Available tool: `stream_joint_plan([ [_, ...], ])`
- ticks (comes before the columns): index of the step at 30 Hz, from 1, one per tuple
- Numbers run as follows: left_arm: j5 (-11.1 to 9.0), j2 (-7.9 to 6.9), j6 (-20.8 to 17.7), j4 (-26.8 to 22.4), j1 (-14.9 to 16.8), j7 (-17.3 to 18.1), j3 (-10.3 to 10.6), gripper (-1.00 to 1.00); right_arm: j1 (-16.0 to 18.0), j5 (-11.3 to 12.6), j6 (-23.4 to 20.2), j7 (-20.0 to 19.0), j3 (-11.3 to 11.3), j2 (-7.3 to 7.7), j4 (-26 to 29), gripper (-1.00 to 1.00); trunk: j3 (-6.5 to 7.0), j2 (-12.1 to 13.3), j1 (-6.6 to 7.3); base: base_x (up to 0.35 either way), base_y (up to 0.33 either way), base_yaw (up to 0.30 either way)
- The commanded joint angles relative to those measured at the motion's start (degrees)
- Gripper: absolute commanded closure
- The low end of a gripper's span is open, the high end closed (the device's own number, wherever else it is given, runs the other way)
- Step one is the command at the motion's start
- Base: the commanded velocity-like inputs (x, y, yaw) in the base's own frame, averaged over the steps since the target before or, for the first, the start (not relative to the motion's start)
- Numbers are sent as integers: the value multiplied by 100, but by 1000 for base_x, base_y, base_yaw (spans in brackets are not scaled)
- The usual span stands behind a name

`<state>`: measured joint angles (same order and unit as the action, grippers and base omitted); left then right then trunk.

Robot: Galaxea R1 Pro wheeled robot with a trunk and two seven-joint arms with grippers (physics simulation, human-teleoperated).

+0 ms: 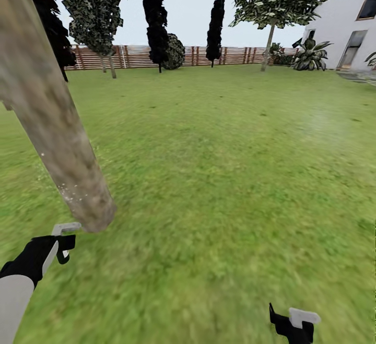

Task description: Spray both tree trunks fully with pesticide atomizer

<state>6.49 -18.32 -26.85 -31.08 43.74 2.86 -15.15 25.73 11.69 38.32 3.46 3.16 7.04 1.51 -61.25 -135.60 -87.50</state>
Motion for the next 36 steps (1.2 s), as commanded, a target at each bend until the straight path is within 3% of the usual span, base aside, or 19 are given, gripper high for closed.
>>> stream_joint_plan([
  [1,61,4,-31,-12,3,30,-30,100,2,17,9,24,36,-1,-2,-100,-5,-2,0,134,-248,0],
  [16,54,4,-31,-12,3,30,-25,100,2,17,7,24,36,-2,-2,-100,-5,-2,0,31,-268,216],
  [33,36,11,-13,96,3,36,-16,100,2,17,9,24,36,-1,-2,-100,-5,-2,0,190,-235,270],
  [36,36,91,324,134,3,44,-12,100,2,17,9,23,36,-1,-2,-100,-5,-2,0,184,-136,60],
])
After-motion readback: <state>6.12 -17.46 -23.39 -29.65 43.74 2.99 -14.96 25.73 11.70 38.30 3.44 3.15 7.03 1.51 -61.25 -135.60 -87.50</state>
